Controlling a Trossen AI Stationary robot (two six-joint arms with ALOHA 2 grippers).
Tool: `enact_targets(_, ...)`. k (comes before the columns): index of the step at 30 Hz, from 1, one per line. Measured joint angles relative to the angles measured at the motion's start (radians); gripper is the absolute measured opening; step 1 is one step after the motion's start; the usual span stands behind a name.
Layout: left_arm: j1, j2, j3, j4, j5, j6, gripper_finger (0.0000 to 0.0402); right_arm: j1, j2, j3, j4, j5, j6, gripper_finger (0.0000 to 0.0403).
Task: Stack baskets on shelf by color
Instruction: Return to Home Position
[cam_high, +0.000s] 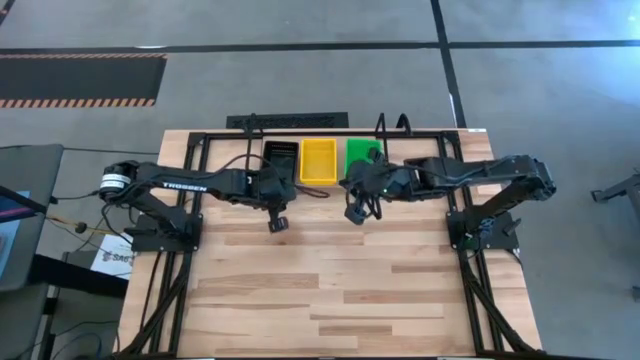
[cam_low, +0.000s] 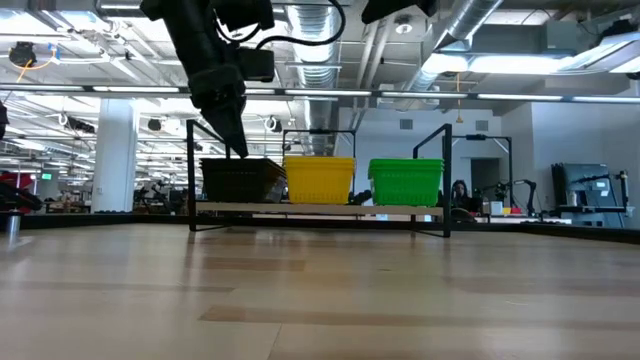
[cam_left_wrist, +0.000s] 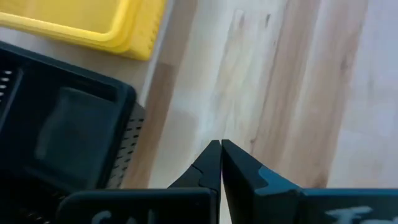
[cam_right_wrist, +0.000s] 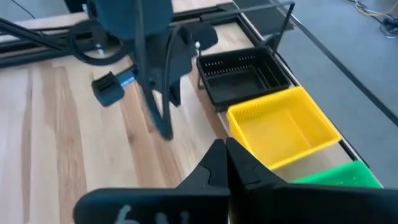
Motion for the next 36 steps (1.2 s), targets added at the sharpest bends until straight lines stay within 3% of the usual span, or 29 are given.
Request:
enact_targets(12,0.06,-0.004,0.01,-0.006,0.014,0.019,0.0,0.037,0.0,-0.011,-0.037,0.023,0.062,0.0)
enact_targets(22,-0.028,-0.005,0.053,-0.092,0.086,0.047,0.0,0.067,0.002,-0.293,-0.063,0.015,0.299,0.0)
enact_targets(29,-0.023,-0.004,0.053,-0.162,0.05,0.053,0.0,0.031,0.002,-0.415,0.057,0.015,0.328,0.0)
enact_targets(36,0.027,0.005,0.011,-0.116,0.083,0.053,0.0,0.013,-0.003,-0.42,0.201,0.015,0.256,0.0)
